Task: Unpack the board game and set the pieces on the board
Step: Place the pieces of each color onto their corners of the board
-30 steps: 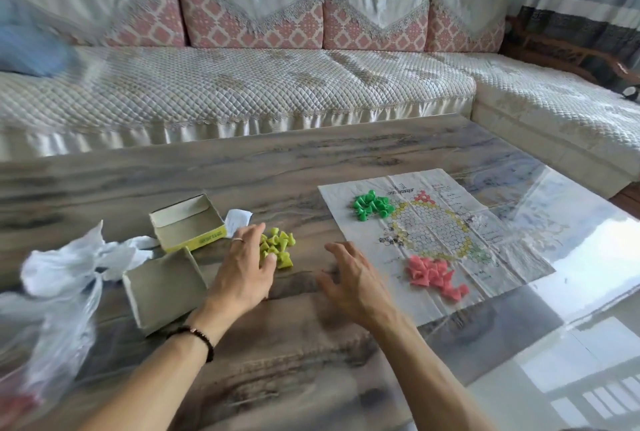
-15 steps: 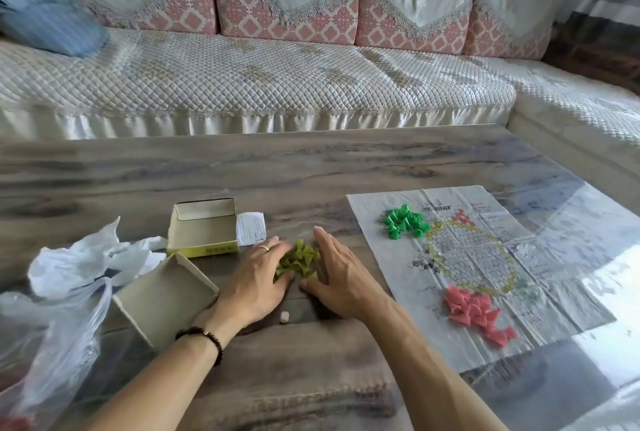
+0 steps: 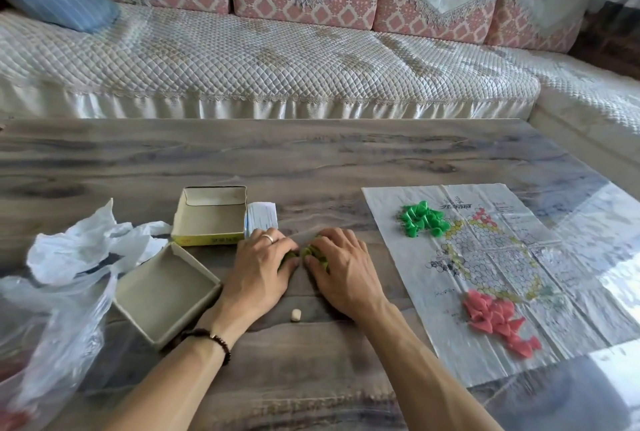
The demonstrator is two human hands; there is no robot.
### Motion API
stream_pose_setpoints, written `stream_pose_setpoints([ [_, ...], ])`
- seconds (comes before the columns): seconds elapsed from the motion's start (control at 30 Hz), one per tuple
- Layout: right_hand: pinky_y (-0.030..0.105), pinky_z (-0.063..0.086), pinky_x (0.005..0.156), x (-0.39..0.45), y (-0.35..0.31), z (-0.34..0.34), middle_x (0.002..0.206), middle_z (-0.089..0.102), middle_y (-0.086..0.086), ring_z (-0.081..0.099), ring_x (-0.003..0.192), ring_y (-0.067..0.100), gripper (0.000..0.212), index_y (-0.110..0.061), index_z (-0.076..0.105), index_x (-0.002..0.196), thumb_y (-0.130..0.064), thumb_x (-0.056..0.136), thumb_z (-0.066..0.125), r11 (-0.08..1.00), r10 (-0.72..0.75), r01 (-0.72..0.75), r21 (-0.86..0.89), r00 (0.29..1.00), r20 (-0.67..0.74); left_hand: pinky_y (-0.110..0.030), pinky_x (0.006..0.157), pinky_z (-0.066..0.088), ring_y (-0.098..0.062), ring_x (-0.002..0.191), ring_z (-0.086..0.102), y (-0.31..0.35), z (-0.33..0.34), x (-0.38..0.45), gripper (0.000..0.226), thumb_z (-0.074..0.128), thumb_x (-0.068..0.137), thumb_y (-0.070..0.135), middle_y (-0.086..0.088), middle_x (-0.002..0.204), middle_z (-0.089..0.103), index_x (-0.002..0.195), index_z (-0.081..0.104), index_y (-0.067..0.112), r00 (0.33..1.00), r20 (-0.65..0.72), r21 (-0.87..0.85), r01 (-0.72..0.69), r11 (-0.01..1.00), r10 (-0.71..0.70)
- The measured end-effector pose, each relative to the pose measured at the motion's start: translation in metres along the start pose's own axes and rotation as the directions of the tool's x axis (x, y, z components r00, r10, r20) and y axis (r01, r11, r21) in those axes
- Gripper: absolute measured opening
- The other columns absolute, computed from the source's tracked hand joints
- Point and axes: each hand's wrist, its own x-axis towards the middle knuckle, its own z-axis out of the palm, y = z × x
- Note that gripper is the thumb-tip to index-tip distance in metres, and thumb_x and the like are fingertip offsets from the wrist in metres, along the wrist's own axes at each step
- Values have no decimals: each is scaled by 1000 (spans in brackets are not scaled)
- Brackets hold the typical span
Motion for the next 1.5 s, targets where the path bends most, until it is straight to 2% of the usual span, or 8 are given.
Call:
stream_pose_setpoints([
  [0.13,36,42,71,1,0,0,95,56,-1,51,89,22,24,-19,58,88,-39,87,44,986,11,-19,-165,999,-48,-40,68,50,-27,80,56,0,-2,2,29,42,88,35,-5,84,57,85,61,13,994,2,48,-106,993,106],
  [0.3,32,36,49,2,6,-3,85,52,1,56,71,25,22,-18,50,81,-38,90,45,986,80,-90,-141,994,-75,-32,45,44,-26,63,58,2,-8,11,30,42,91,35,-3,72,53,74,53,13,979,-36,154,-195,969,203],
  [0.43,31,33,46,7,6,-3,73,58,4,57,53,31,25,-17,46,74,-35,91,45,968,154,-172,-181,982,-105,-30,42,37,-26,53,56,5,-9,12,25,55,88,29,-3,65,52,68,52,13,972,-31,179,-224,958,233],
  [0.7,28,30,46,4,-1,-7,56,60,7,56,46,31,35,-19,35,60,-29,86,56,928,264,-274,-252,962,-75,-27,39,33,-26,42,53,6,-9,15,31,43,89,33,-4,52,53,64,47,15,962,10,193,-268,944,272],
  [0.87,33,35,54,0,0,-17,69,63,16,58,63,36,35,-14,36,63,-32,92,43,915,366,-367,-166,930,-35,-29,37,42,-30,40,54,2,-1,18,32,47,90,35,-6,48,53,65,46,15,966,47,202,-258,945,253],
  [1.0,32,30,55,-2,9,-31,61,56,18,47,58,33,42,-11,33,54,-27,90,49,886,462,-459,72,886,-36,-35,39,46,-33,42,54,9,-3,22,35,74,82,24,-10,48,53,63,48,12,986,77,159,-160,974,150],
  [1.1,31,28,52,-2,17,-51,48,38,4,38,49,23,46,-14,31,49,-23,90,49,832,522,-499,240,852,-39,-31,42,38,-34,43,54,28,-8,32,35,79,77,23,-10,47,54,60,50,11,994,33,93,-104,990,101],
  [1.5,25,20,44,-53,133,-171,46,30,-2,25,44,14,39,-17,33,51,-20,88,47,683,715,-603,412,666,-212,-29,56,41,-19,54,51,204,29,93,28,62,91,28,1,57,53,68,52,17,949,133,-248,-248,936,286],
])
